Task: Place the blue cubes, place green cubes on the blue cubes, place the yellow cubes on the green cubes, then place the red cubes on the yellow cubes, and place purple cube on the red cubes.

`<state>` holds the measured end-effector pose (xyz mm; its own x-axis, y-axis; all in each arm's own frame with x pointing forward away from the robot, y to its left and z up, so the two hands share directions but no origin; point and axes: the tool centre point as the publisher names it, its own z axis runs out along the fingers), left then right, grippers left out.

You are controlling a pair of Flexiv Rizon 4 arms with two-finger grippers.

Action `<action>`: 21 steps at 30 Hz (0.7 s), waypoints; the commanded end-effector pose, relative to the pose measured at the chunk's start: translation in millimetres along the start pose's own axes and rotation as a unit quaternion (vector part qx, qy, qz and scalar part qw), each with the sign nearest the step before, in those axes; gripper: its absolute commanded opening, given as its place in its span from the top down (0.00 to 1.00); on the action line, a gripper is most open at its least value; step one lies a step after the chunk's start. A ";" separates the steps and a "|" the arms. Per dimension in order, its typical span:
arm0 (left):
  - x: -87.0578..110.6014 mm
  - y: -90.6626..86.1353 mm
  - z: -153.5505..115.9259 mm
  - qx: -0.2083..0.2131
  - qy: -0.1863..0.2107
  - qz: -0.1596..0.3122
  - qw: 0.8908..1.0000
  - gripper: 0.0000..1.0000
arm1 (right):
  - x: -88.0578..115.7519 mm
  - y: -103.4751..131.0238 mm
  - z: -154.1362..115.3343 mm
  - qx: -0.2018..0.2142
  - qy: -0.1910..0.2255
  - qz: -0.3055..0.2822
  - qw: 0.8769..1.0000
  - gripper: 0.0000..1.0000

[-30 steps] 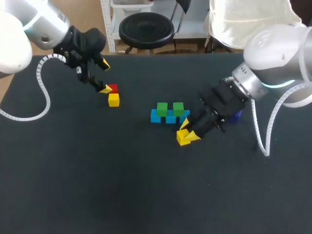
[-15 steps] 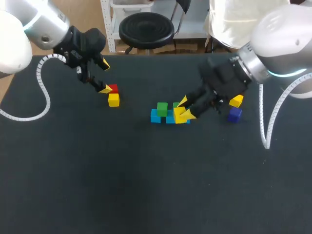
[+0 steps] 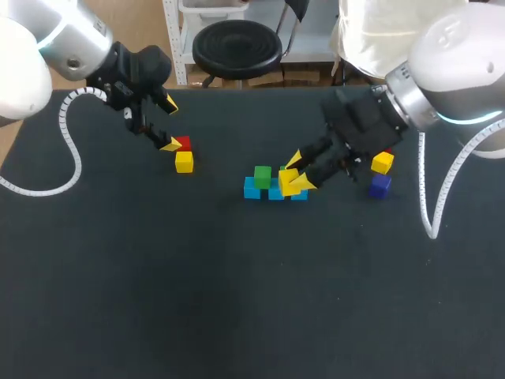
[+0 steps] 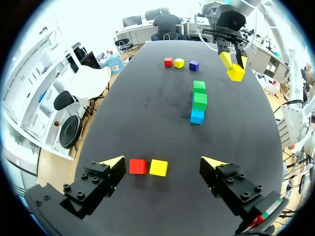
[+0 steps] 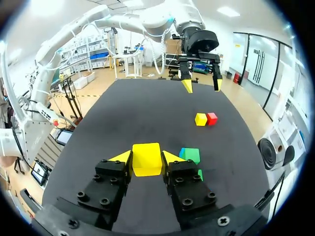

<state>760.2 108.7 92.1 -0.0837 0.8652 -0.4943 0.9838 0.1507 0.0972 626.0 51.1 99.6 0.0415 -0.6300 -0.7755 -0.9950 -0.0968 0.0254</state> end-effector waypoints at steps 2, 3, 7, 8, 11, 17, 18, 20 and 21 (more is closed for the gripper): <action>1.3 -0.3 -0.1 0.000 -0.002 0.002 1.000 0.00 | -0.4 -6.0 8.8 0.019 -0.014 0.021 0.999 1.00; 1.3 -0.3 -0.1 0.000 -0.002 0.002 1.000 0.00 | -0.7 -9.2 13.9 0.028 -0.020 0.025 0.999 1.00; 1.3 -0.3 -0.1 0.000 -0.002 0.002 1.000 0.00 | -4.8 -18.6 29.1 0.046 -0.030 0.028 0.998 1.00; 1.3 -0.3 -0.1 0.000 -0.002 0.002 1.000 0.00 | -5.4 -20.3 31.6 0.049 -0.024 0.031 0.998 1.00; 1.3 -0.3 -0.1 0.000 -0.002 0.002 1.000 0.00 | -2.2 -22.6 34.5 0.054 -0.023 0.034 0.998 1.00; 1.3 -0.3 -0.1 0.000 -0.002 0.002 1.000 0.00 | 0.5 -22.7 25.1 0.066 -0.015 0.035 0.997 1.00; 1.3 -0.3 -0.1 0.000 -0.002 0.002 1.000 0.00 | -0.9 -23.0 23.1 0.068 -0.012 0.035 0.997 1.00; 1.3 -0.3 -0.1 0.000 -0.002 0.002 1.000 0.00 | -3.3 -25.3 17.7 0.071 -0.004 0.032 0.997 1.00; 1.3 -0.3 -0.1 0.000 -0.002 0.002 1.000 0.00 | -4.8 -26.8 15.5 0.073 0.001 0.032 0.997 1.00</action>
<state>760.2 108.7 92.1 -0.0837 0.8653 -0.4943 0.9838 0.1507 0.0972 654.7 70.8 83.1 -0.0183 -0.6126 -0.7902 -0.9987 0.0489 -0.0148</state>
